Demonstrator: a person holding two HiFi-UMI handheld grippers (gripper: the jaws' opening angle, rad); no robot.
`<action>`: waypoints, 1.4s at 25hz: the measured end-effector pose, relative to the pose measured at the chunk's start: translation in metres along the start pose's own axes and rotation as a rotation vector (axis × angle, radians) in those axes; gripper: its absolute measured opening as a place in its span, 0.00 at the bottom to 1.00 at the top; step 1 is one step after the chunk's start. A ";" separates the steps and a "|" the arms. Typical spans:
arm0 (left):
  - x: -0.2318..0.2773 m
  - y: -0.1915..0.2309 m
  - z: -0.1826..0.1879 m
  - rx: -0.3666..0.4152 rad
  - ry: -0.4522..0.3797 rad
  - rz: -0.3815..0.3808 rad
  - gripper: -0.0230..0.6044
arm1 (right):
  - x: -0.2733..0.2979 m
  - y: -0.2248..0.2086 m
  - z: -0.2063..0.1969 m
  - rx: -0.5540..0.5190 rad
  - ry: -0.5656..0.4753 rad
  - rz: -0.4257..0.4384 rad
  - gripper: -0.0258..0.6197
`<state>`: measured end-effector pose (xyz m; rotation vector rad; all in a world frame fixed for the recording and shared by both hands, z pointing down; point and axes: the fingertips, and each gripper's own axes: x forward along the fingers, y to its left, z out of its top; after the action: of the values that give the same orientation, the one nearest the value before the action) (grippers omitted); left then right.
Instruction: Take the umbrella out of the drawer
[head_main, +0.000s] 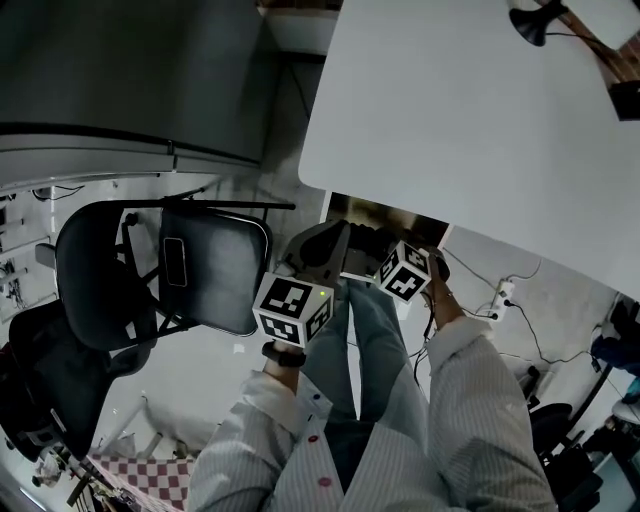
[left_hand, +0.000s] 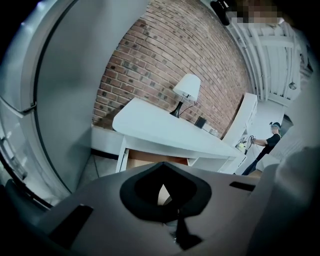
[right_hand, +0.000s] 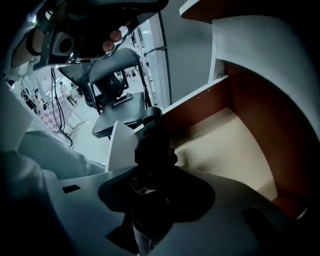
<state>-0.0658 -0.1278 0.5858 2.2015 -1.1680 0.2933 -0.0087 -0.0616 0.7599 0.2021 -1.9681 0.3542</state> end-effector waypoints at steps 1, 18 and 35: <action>-0.002 -0.003 0.006 0.003 -0.005 -0.001 0.04 | -0.008 0.000 0.004 0.004 -0.009 -0.006 0.34; -0.027 -0.048 0.124 0.053 -0.100 -0.029 0.04 | -0.154 -0.004 0.073 0.147 -0.214 -0.150 0.34; -0.088 -0.111 0.229 0.137 -0.253 -0.080 0.04 | -0.322 -0.009 0.113 0.356 -0.539 -0.332 0.34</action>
<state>-0.0482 -0.1641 0.3194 2.4539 -1.2185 0.0633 0.0289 -0.1137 0.4251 0.9225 -2.3298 0.4616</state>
